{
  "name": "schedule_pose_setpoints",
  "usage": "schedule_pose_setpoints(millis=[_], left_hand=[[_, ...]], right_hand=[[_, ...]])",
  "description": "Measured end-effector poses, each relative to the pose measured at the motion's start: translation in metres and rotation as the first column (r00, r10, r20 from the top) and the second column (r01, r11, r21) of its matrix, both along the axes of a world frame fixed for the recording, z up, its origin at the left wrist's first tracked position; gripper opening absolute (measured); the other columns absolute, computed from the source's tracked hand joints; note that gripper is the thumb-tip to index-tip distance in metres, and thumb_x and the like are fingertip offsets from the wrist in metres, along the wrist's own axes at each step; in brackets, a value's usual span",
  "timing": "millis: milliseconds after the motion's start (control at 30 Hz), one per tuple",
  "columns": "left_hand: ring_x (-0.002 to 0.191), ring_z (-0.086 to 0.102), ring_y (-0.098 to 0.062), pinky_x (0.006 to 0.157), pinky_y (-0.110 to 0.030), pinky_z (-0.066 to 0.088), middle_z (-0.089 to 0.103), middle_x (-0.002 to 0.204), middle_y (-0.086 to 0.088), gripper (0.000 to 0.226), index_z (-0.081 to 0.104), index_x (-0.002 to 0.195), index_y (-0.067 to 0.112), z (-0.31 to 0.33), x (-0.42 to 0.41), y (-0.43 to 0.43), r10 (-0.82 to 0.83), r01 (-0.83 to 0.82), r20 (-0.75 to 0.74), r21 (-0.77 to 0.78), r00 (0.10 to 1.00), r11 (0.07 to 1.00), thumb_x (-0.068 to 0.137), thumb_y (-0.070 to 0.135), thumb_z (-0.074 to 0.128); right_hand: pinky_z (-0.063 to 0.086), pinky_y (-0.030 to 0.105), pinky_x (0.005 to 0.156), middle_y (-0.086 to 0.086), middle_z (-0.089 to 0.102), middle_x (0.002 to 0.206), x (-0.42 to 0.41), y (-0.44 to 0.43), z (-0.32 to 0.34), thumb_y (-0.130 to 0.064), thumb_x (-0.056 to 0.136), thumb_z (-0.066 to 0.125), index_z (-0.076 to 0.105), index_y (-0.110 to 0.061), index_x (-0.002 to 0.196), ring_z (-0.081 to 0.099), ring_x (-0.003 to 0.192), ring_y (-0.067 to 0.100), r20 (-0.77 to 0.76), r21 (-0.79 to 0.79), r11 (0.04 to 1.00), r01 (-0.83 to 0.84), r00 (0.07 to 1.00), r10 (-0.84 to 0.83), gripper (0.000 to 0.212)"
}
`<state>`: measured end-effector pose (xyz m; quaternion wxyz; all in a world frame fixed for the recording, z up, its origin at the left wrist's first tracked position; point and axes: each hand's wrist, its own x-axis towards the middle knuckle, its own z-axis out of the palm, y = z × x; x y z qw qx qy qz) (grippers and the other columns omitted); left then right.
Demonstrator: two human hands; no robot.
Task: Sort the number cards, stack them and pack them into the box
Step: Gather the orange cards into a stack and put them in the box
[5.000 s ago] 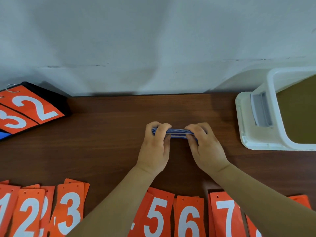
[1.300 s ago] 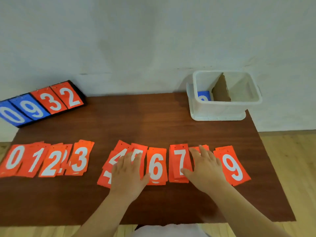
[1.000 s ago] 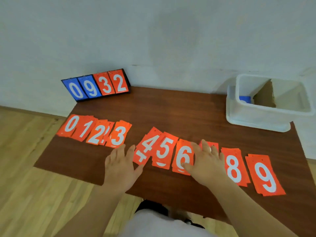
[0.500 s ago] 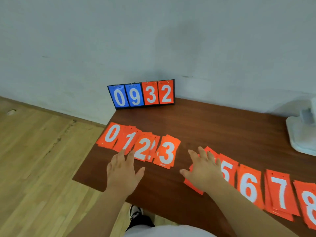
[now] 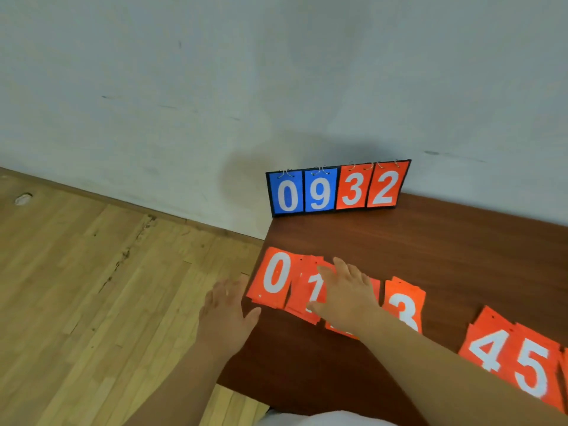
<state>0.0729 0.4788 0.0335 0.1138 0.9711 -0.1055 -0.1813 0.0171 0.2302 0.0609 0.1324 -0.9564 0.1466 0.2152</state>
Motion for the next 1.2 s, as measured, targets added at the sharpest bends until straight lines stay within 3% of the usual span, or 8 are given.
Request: schedule_pose_setpoints(millis=[367, 500, 633, 733, 800, 933, 1067, 1200], left_hand=[[0.151, 0.026, -0.019, 0.120, -0.044, 0.034, 0.018, 0.164, 0.006, 0.083, 0.016, 0.158, 0.041, -0.054, 0.058, 0.002, 0.011, -0.105, -0.289, -0.312, 0.957, 0.944, 0.092, 0.049, 0.066], [0.133, 0.046, -0.004, 0.105, -0.021, 0.043, 0.041, 0.148, 0.016, 0.076, 0.029, 0.153, 0.045, -0.070, 0.068, -0.001, 0.030, -0.189, -0.360, -0.414, 0.932, 0.890, 0.090, 0.043, 0.072], [0.124, 0.052, -0.002, 0.102, -0.024, 0.049, 0.053, 0.137, 0.020, 0.056, 0.046, 0.142, 0.045, -0.073, 0.077, 0.000, 0.146, -0.319, -0.387, -0.434, 0.911, 0.843, 0.094, 0.027, 0.070], [0.111, 0.062, -0.005, 0.078, -0.010, 0.051, 0.063, 0.126, 0.015, 0.037, 0.059, 0.122, 0.046, -0.069, 0.085, 0.000, 0.217, -0.376, -0.383, -0.412, 0.898, 0.830, 0.098, 0.019, 0.064], [0.112, 0.064, -0.012, 0.081, -0.016, 0.055, 0.065, 0.124, 0.012, 0.034, 0.060, 0.119, 0.044, -0.064, 0.090, 0.000, 0.262, -0.436, -0.405, -0.436, 0.876, 0.787, 0.099, 0.017, 0.063], [0.114, 0.063, -0.018, 0.090, -0.034, 0.061, 0.061, 0.127, 0.008, 0.031, 0.062, 0.123, 0.036, -0.041, 0.099, -0.004, 0.289, -0.497, -0.440, -0.489, 0.850, 0.717, 0.099, 0.016, 0.064], [0.104, 0.068, -0.015, 0.082, -0.041, 0.063, 0.069, 0.116, 0.006, 0.041, 0.067, 0.107, 0.041, -0.021, 0.098, -0.018, 0.241, -0.556, -0.529, -0.587, 0.814, 0.589, 0.091, 0.003, 0.070], [0.096, 0.071, -0.011, 0.079, -0.038, 0.063, 0.071, 0.109, 0.006, 0.043, 0.064, 0.107, 0.042, -0.007, 0.079, -0.051, 0.087, -0.469, -0.541, -0.623, 0.836, 0.626, 0.090, 0.004, 0.071]], right_hand=[[0.007, 0.060, 0.121, 0.008, -0.012, 0.168, 0.090, 0.036, -0.057, -0.066, 0.085, 0.057, 0.010, -0.039, 0.159, -0.008, 0.153, 0.041, -0.099, -0.023, 0.988, -0.152, 0.984, 0.149, 0.092], [0.000, 0.062, 0.121, 0.006, -0.011, 0.169, 0.101, 0.049, -0.070, -0.074, 0.086, 0.048, 0.004, -0.041, 0.159, -0.014, 0.153, 0.041, -0.096, -0.016, 0.980, -0.201, 0.975, 0.198, 0.092], [-0.003, 0.062, 0.121, 0.004, -0.008, 0.170, 0.120, 0.063, -0.075, -0.073, 0.087, 0.049, 0.005, -0.040, 0.160, -0.017, 0.153, 0.040, -0.092, -0.002, 0.971, -0.239, 0.967, 0.238, 0.091], [-0.004, 0.060, 0.121, 0.004, -0.007, 0.169, 0.127, 0.064, -0.074, -0.071, 0.088, 0.052, 0.004, -0.042, 0.159, -0.016, 0.153, 0.039, -0.074, 0.026, 0.968, -0.248, 0.966, 0.249, 0.091], [-0.003, 0.058, 0.121, 0.006, -0.007, 0.169, 0.127, 0.062, -0.069, -0.069, 0.088, 0.054, 0.003, -0.045, 0.158, -0.015, 0.154, 0.037, -0.031, 0.062, 0.975, -0.212, 0.976, 0.214, 0.090], [0.021, 0.050, 0.123, 0.002, 0.006, 0.168, 0.114, 0.047, -0.054, -0.059, 0.091, 0.060, 0.009, -0.050, 0.156, 0.011, 0.155, 0.028, 0.047, 0.292, 0.955, -0.045, 0.998, 0.033, 0.083], [0.054, 0.021, 0.092, -0.018, 0.050, 0.143, 0.095, 0.033, -0.036, -0.034, 0.094, 0.069, 0.026, -0.059, 0.148, 0.064, 0.110, 0.003, -0.052, 0.740, 0.635, 0.220, 0.961, -0.271, 0.073], [0.057, 0.033, 0.091, -0.022, 0.059, 0.134, 0.074, 0.020, -0.034, -0.020, 0.089, 0.071, 0.045, -0.056, 0.139, 0.069, 0.101, 0.008, 0.017, 0.742, 0.618, 0.260, 0.914, -0.405, 0.067]])
